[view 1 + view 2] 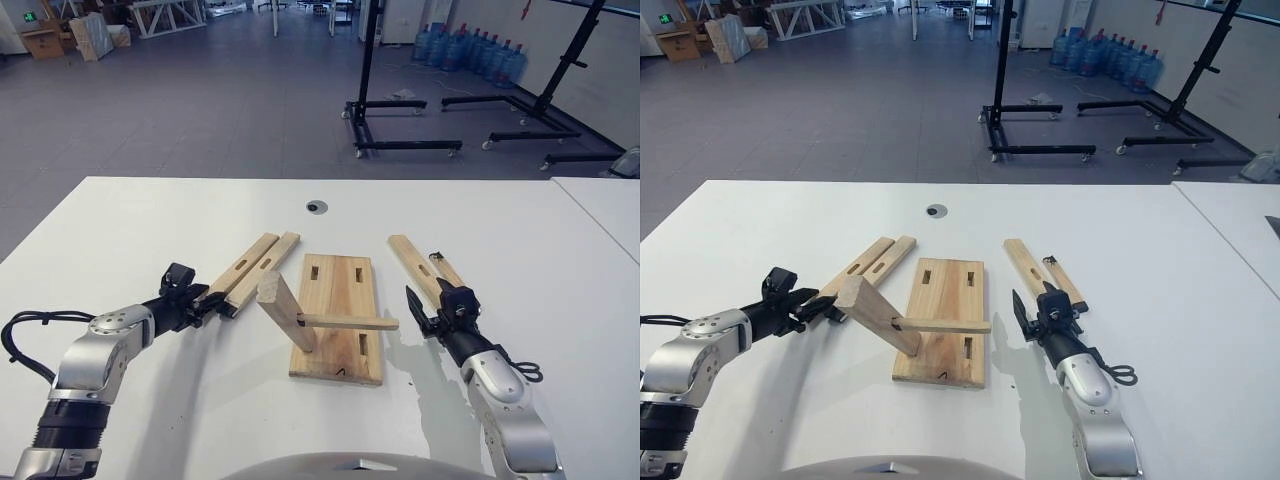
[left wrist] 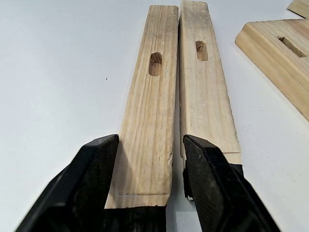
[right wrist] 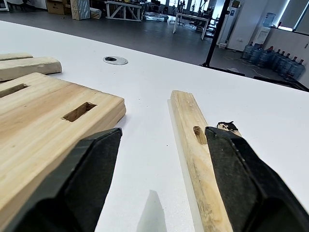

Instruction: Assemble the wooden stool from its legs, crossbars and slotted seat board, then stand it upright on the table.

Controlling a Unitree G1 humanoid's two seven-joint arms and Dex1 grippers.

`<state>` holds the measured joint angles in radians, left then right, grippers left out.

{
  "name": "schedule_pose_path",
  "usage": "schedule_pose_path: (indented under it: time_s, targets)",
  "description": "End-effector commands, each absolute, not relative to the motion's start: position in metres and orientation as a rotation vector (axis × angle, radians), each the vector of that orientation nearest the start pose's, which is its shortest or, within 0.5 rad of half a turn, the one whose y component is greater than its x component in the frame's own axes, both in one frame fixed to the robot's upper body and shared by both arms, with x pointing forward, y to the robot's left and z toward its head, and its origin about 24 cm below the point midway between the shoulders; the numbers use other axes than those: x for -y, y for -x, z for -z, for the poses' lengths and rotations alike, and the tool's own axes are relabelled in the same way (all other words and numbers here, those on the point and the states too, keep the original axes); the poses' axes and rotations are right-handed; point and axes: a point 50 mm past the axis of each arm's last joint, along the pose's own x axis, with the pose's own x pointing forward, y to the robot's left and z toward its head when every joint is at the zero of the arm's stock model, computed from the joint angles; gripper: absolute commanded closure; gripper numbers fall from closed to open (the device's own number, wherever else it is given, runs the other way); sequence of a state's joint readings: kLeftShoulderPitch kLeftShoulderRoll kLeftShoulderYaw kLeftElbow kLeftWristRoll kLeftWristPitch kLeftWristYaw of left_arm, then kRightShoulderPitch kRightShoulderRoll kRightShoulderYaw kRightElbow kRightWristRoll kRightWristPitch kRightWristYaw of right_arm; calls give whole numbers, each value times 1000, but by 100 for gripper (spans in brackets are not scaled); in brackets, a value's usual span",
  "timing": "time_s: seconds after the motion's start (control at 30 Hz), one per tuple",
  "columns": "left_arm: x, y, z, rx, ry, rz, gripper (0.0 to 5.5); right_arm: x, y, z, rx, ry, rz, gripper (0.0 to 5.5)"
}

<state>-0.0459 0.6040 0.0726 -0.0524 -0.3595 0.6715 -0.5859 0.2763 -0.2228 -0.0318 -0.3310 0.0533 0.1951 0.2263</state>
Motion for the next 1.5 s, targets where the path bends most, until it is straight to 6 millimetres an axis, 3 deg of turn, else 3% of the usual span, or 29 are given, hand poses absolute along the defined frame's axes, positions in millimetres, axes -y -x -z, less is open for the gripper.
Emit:
schedule_pose_path:
  time_s: [0.03, 0.27, 0.37, 0.47, 0.6, 0.77, 0.9, 1.03, 1.2, 1.27, 1.4, 1.5]
  targets:
    - [-260, -244, -49, -609, -105, 419, 306, 189, -199, -49, -147, 158, -178, 234]
    - [-270, -257, -54, -634, -202, 481, 306, 184, -196, -46, -149, 143, -162, 234]
    - [-268, -267, -49, -663, -219, 515, 306, 182, -197, -46, -147, 139, -159, 234]
    - [-269, -268, -40, -717, -198, 532, 343, 180, -197, -46, -146, 135, -165, 234]
    - [-270, -269, -31, -749, -181, 526, 348, 177, -196, -44, -150, 131, -170, 234]
    - [-264, -275, -34, -738, -219, 575, 348, 175, -198, -44, -148, 129, -172, 234]
    - [-260, -291, -57, -562, -188, 496, 348, 177, -201, -45, -138, 127, -167, 234]
    - [-240, -309, -94, -334, -130, 427, 348, 182, -214, -56, -97, 109, -159, 234]
    - [-213, -312, -131, -163, -78, 453, 348, 188, -229, -74, -40, 44, -165, 234]
    - [-197, -309, -141, -109, -99, 511, 348, 183, -235, -92, -2, -103, -225, 234]
    - [-154, -292, -143, -21, -177, 701, 348, 170, -243, -144, 63, -646, -499, 234]
    - [-132, -278, -140, 11, -156, 813, 348, 167, -241, -163, 87, -1004, -628, 234]
